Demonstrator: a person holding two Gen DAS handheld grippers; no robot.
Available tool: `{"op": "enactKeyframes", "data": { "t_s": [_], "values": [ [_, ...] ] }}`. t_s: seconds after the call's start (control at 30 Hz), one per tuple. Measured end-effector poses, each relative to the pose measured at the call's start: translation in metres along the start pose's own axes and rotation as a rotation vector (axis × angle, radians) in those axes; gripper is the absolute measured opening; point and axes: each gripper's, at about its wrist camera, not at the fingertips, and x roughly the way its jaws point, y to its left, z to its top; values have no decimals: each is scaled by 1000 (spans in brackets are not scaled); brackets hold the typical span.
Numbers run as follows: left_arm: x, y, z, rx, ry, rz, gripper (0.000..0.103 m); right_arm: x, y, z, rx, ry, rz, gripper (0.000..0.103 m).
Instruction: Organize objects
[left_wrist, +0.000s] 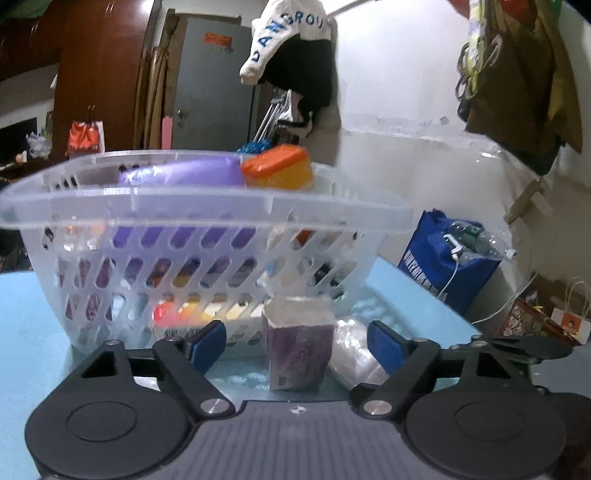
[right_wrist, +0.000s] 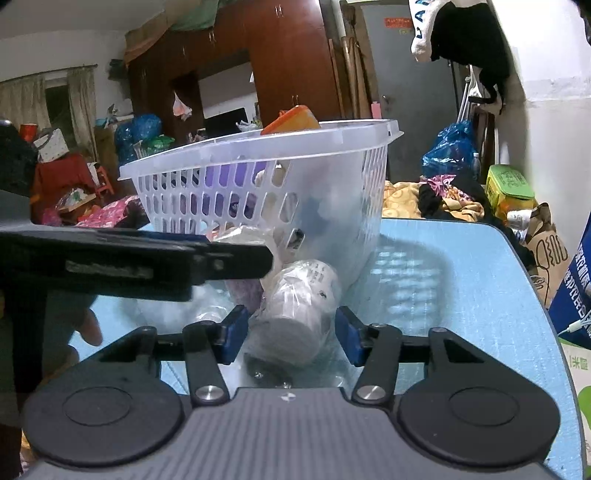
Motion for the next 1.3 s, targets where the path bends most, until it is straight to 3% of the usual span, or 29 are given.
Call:
{"op": "enactKeyframes", "data": {
  "t_s": [0.07,0.1,0.13,0.3,0.53,0.67,0.83,0.97,1.1,1.2,1.3],
  "values": [
    [5,2,-3,-12,12,4,73,2,1,1,-6,12,3,56],
    [7,4,-4,-22,16,-8,63,2,1,1,-9,16,2,55],
    [5,6,-5,-36,8,-26,48,2,2,1,-10,17,2,54],
    [-15,9,-8,-27,-73,3,48,-2,1,-1,-6,-10,15,52],
    [-44,36,-17,-92,-125,-105,48,-14,-4,-3,37,-96,64,50],
    [-60,54,-29,-140,-180,-120,48,-23,-4,-7,37,-164,70,50],
    [-85,57,-34,-117,-231,-126,48,-45,1,-9,50,-247,82,50],
    [-119,58,-11,-93,-297,-111,48,-71,21,9,-10,-324,79,50],
    [-141,61,40,-31,-366,-10,48,-71,37,59,-53,-372,58,50],
    [-134,71,84,-17,-340,77,49,-42,48,107,-110,-344,32,50],
    [-104,88,122,-29,-257,157,49,-5,55,138,-126,-270,29,50]
  ]
}}
